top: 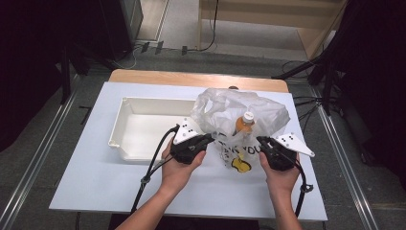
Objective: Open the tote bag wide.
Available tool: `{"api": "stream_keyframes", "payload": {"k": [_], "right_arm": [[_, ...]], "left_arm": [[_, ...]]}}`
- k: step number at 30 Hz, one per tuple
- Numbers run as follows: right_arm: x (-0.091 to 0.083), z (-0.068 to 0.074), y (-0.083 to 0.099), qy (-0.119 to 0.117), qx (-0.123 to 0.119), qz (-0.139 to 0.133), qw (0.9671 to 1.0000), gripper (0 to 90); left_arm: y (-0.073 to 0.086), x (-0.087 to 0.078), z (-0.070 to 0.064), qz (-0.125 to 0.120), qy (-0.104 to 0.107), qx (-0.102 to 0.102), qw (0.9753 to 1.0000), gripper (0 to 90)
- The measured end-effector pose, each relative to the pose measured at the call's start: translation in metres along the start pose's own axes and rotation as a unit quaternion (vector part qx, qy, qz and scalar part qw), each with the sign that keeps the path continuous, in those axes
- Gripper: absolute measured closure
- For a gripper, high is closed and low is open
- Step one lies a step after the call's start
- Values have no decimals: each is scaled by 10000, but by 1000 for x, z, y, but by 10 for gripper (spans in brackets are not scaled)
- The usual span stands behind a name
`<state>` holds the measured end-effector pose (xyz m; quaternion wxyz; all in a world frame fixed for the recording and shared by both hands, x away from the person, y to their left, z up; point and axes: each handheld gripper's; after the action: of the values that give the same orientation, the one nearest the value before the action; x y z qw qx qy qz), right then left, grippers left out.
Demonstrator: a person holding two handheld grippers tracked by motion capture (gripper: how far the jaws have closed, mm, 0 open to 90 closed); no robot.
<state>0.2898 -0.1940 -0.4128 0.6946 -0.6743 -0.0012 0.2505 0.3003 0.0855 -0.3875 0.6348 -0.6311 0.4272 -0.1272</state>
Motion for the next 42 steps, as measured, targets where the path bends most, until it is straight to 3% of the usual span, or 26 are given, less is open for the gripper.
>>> {"api": "stream_keyframes", "payload": {"k": [3,5,9,10,11,12,15,21,24,27,31,33,36,42], "right_arm": [[-11,-1,-5,-78,167,-344,9992,532],[-20,-1,-11,-9,155,-588,9981,452],[-29,4,-24,-180,45,-870,9960,407],[-28,6,-27,-185,21,-883,9959,414],[-26,7,-29,-166,15,-848,9963,447],[-24,8,-31,-138,1,-837,9964,484],[-13,4,-34,-254,65,-712,9971,675],[4,-4,-33,39,46,-482,9988,892],[12,-10,-27,125,128,-321,9993,900],[26,-20,-15,242,314,33,9992,900],[41,-31,2,333,498,510,9969,900],[43,-32,5,331,520,577,9964,900],[55,-37,21,424,600,975,9925,900],[60,-44,34,434,655,1170,9900,885]], "left_arm": [[4,8,0,69,18,-67,10000,900],[6,13,-1,115,18,-69,9999,900],[11,21,-2,323,26,-19,9995,900],[12,23,-3,384,17,9,9993,900],[14,26,-6,313,28,-105,9995,900],[15,27,-7,407,79,-28,9991,900],[20,32,-14,391,95,-27,9992,900],[34,33,-20,457,106,41,9989,900],[43,34,-22,533,96,67,9985,900],[51,36,-23,609,109,59,9981,900],[60,37,-26,698,82,51,9975,900],[65,39,-26,739,57,18,9973,900],[71,41,-27,752,12,-8,9972,900],[76,40,-29,728,-123,190,9971,900]]}}
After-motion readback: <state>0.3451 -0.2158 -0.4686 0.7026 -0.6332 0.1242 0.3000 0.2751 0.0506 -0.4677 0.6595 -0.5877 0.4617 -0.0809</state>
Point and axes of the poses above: each handheld gripper's, and its own axes: x roughly forward along the jaws, y roughly out of its underside, z roughly to its left
